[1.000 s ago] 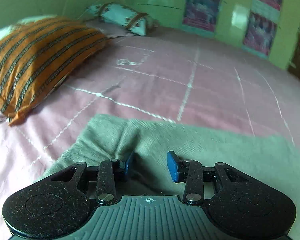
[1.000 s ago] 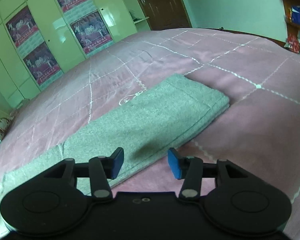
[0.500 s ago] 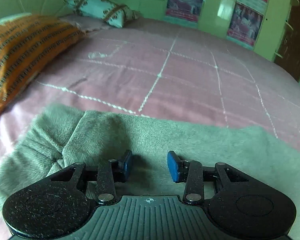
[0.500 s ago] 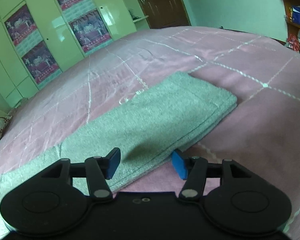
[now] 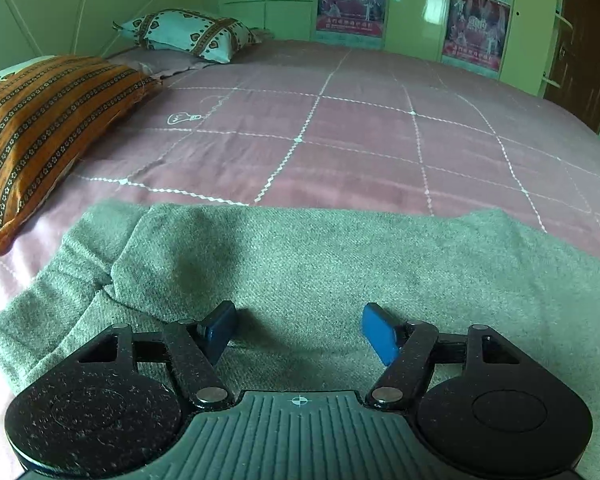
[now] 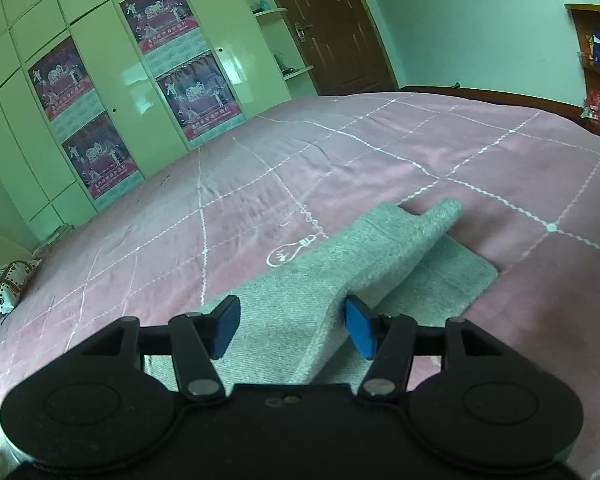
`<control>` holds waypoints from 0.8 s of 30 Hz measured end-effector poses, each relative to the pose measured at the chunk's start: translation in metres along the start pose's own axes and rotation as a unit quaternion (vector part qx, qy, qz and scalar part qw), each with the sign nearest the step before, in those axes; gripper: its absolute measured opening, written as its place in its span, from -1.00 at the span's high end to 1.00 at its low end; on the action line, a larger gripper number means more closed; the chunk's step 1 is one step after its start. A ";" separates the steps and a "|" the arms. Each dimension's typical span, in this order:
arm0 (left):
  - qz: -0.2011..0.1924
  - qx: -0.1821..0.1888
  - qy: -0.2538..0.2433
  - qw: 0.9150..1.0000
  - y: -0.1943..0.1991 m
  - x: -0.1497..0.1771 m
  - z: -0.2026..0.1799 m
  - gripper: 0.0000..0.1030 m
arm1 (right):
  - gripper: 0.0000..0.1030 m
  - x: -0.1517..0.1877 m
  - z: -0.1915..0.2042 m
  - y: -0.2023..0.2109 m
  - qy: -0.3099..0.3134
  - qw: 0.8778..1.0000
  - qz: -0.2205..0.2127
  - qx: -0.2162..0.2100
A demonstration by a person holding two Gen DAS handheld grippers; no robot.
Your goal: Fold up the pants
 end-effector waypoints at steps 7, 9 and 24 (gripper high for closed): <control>0.002 0.003 0.000 1.000 -0.001 0.000 0.002 -0.38 | 0.00 -0.005 -0.008 -0.003 0.004 1.000 -0.001 0.010; 0.001 0.003 0.000 1.000 -0.003 0.001 0.001 -0.39 | -0.03 -0.007 -0.011 -0.007 0.016 1.000 -0.003 0.016; 0.019 0.029 -0.056 0.998 -0.031 -0.015 -0.071 -0.53 | -0.05 -0.010 -0.045 -0.053 0.080 0.988 0.061 0.114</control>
Point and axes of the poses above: each gripper's, at about its wrist camera, not at the fingertips, and y roughly against the way its jaws point, z to its left, x to its underside, the point moved 10 cm from there along -y, roughly the way its jaws point, and after that the axes turned 10 degrees about z, right-handed, at the moved point
